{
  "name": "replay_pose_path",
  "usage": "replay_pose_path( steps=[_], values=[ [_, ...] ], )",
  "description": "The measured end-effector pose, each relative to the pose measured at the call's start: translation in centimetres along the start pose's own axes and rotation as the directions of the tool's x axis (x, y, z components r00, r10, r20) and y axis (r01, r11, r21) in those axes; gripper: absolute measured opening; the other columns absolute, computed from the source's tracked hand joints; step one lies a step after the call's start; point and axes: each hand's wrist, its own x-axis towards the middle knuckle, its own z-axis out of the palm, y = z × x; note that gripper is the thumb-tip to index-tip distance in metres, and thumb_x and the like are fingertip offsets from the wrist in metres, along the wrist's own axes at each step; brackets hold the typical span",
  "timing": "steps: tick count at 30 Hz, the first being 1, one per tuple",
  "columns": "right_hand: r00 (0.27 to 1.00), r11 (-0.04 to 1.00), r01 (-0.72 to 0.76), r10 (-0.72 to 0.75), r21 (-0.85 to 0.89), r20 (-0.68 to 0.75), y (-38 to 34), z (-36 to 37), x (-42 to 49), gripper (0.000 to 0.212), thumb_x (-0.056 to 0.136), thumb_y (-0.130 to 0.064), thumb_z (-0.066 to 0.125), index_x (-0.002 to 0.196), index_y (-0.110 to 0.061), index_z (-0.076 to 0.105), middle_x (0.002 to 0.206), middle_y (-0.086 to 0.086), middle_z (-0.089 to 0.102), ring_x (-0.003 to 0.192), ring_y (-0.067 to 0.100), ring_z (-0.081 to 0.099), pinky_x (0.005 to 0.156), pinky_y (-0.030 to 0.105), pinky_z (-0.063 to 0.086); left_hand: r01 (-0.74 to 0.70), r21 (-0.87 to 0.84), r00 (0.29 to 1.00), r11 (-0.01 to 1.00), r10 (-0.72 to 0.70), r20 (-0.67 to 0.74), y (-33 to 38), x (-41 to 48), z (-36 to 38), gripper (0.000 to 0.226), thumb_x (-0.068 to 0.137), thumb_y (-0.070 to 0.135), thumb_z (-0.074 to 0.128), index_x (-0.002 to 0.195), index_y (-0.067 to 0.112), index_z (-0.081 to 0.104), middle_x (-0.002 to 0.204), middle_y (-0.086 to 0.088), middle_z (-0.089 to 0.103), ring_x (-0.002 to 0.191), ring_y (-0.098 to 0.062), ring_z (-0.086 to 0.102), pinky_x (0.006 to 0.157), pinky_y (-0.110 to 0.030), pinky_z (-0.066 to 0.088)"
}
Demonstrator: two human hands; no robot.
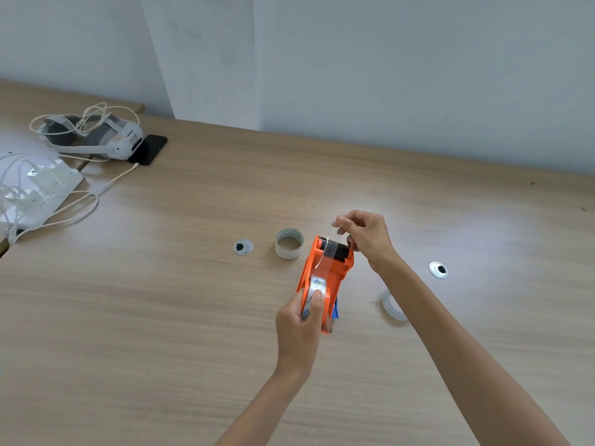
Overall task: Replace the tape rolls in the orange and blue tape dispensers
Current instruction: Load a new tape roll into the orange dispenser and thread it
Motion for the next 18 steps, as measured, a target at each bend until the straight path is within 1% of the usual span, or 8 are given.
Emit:
replay_pose_path(
  steps=[2,3,5,7,10,14,16,18],
  values=[
    [1.0,0.999,0.014,-0.014,-0.036,-0.004,0.1,0.2,0.1,0.016,0.092,-0.013,0.06,0.085,-0.003,0.07,0.069,0.003,0.064,0.039,0.0,0.047,0.041,0.011,0.038,0.006,0.003,1.0,1.0,-0.006,0.009,0.0,-0.2,0.0,0.041,0.095,0.015,0.051,0.055,0.018,0.041,0.043,0.009,0.043,0.04,-0.005,0.042,0.043,-0.009,0.036],
    [1.0,0.998,0.012,-0.012,-0.058,-0.001,0.1,0.2,0.1,0.016,0.092,-0.013,0.06,0.085,-0.003,0.07,0.068,0.003,0.064,0.037,-0.001,0.047,0.04,0.01,0.038,0.015,0.003,1.0,1.0,-0.015,0.013,0.2,-0.3,-0.1,0.041,0.095,0.014,0.05,0.055,0.019,0.041,0.042,0.01,0.044,0.039,-0.004,0.043,0.042,-0.008,0.035],
    [1.0,0.996,-0.012,0.014,-0.094,0.02,0.4,0.1,0.2,0.016,0.092,-0.013,0.06,0.086,-0.002,0.07,0.068,0.004,0.064,0.04,0.002,0.047,0.04,0.012,0.038,0.022,0.009,1.0,1.0,-0.022,0.01,0.3,-0.5,-0.1,0.041,0.095,0.012,0.05,0.056,0.02,0.041,0.042,0.011,0.044,0.039,-0.004,0.045,0.042,-0.006,0.034],
    [0.997,0.994,-0.043,0.049,-0.101,0.054,0.9,-0.1,0.2,0.015,0.091,-0.012,0.06,0.086,-0.001,0.07,0.07,0.007,0.064,0.044,0.01,0.046,0.041,0.017,0.039,0.016,0.013,1.0,1.0,-0.016,-0.005,0.3,-0.6,-0.3,0.044,0.095,0.009,0.049,0.053,0.02,0.039,0.038,0.011,0.042,0.037,-0.003,0.042,0.042,-0.006,0.032],
    [0.996,0.995,-0.052,0.058,-0.082,0.071,1.9,-0.4,-0.2,0.013,0.09,-0.01,0.061,0.084,-0.002,0.07,0.066,0.006,0.062,0.047,0.013,0.046,0.043,0.019,0.04,0.026,0.004,0.999,1.0,-0.026,-0.02,0.3,-0.5,-0.4,0.046,0.095,0.009,0.048,0.052,0.02,0.038,0.035,0.013,0.043,0.036,-0.002,0.041,0.041,-0.006,0.032],
    [0.998,0.998,-0.057,0.057,-0.015,-0.006,3.0,-0.1,-0.8,0.014,0.087,-0.014,0.065,0.081,-0.003,0.071,0.061,0.003,0.06,0.046,0.011,0.043,0.045,0.02,0.037,0.011,0.009,1.0,1.0,-0.011,0.011,-0.4,-0.6,-0.5,0.042,0.095,0.01,0.049,0.053,0.015,0.043,0.041,0.007,0.047,0.04,-0.004,0.043,0.046,-0.009,0.036],
    [0.998,0.999,-0.041,0.04,-0.023,-0.047,3.1,0.2,-0.9,0.012,0.087,-0.014,0.066,0.081,-0.006,0.072,0.062,0.0,0.061,0.047,0.005,0.046,0.046,0.016,0.038,0.007,0.014,1.0,1.0,-0.007,0.022,-0.5,-0.8,-0.4,0.044,0.095,0.01,0.049,0.052,0.015,0.043,0.041,0.006,0.047,0.04,-0.005,0.042,0.046,-0.01,0.036],
    [0.998,0.999,-0.017,0.013,-0.045,-0.067,3.2,0.3,-1.0,0.011,0.087,-0.014,0.066,0.082,-0.008,0.073,0.068,-0.002,0.065,0.053,0.002,0.051,0.048,0.012,0.04,0.007,0.015,1.0,1.0,-0.007,0.028,-0.4,-1.0,-0.3,0.046,0.095,0.009,0.048,0.051,0.018,0.041,0.038,0.008,0.046,0.038,-0.004,0.042,0.046,-0.007,0.035]
  ],
)
